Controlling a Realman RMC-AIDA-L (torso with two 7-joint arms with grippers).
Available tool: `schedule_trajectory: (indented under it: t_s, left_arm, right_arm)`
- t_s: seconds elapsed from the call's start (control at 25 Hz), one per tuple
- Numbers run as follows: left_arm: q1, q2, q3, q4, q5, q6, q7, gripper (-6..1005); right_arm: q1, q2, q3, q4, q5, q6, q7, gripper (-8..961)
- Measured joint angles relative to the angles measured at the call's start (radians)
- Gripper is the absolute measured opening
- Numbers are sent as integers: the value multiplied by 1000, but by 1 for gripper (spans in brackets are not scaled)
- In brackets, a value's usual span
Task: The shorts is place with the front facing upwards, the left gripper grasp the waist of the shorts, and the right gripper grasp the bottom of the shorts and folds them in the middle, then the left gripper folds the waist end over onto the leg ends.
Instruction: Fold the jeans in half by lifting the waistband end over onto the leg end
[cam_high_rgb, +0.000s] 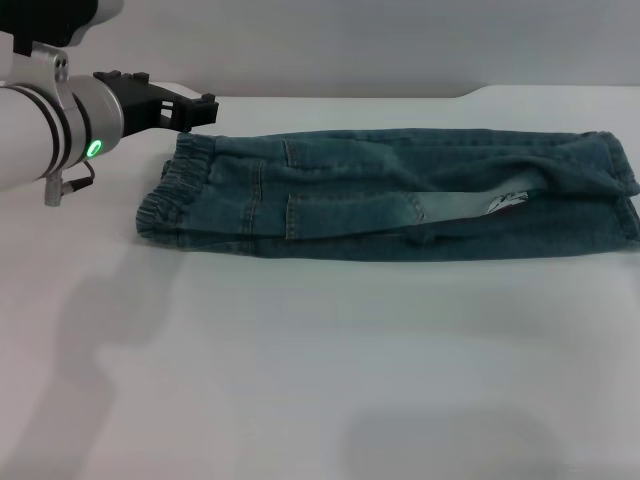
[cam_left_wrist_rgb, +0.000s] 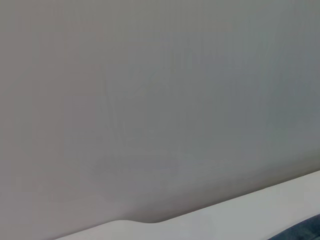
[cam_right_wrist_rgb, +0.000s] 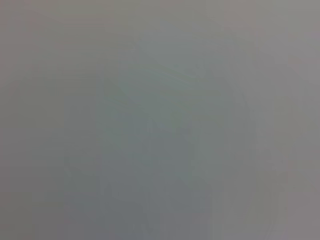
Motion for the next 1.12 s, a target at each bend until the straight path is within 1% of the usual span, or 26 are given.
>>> schedule_trajectory:
  t_s: [0.04, 0.16, 0.24, 0.32, 0.36, 0.72, 0.88, 1.12]
  left_arm:
    - [1, 0, 0, -2, 0, -1, 0, 794]
    - [8, 1, 0, -11, 0, -4, 1, 844]
    - [14, 1, 0, -18, 0, -3, 2, 844]
    - [18, 1, 2, -22, 0, -2, 4, 844]
    - [18, 1, 2, -22, 0, -2, 4, 844]
    - [17, 1, 13, -20, 0, -21, 2, 843]
    - [15, 1, 20, -23, 0, -43, 2, 842]
    - [19, 0, 21, -24, 0, -62, 1, 842]
  right_arm:
    - [-3, 0, -12, -14, -10, -37, 0, 769]
    - [-12, 2, -33, -74, -19, -195, 0, 774]
    - [-9, 3, -40, -131, -18, -305, 2, 778]
    - [0, 2, -48, -178, -15, -367, 8, 782]
    - [6, 1, -59, -195, -13, -379, 10, 784]
    - [0, 1, -77, -216, -11, -402, 39, 800]
    - [3, 3, -79, -274, 18, -485, 49, 808]
    - [18, 1, -94, -345, 51, -569, 50, 805]
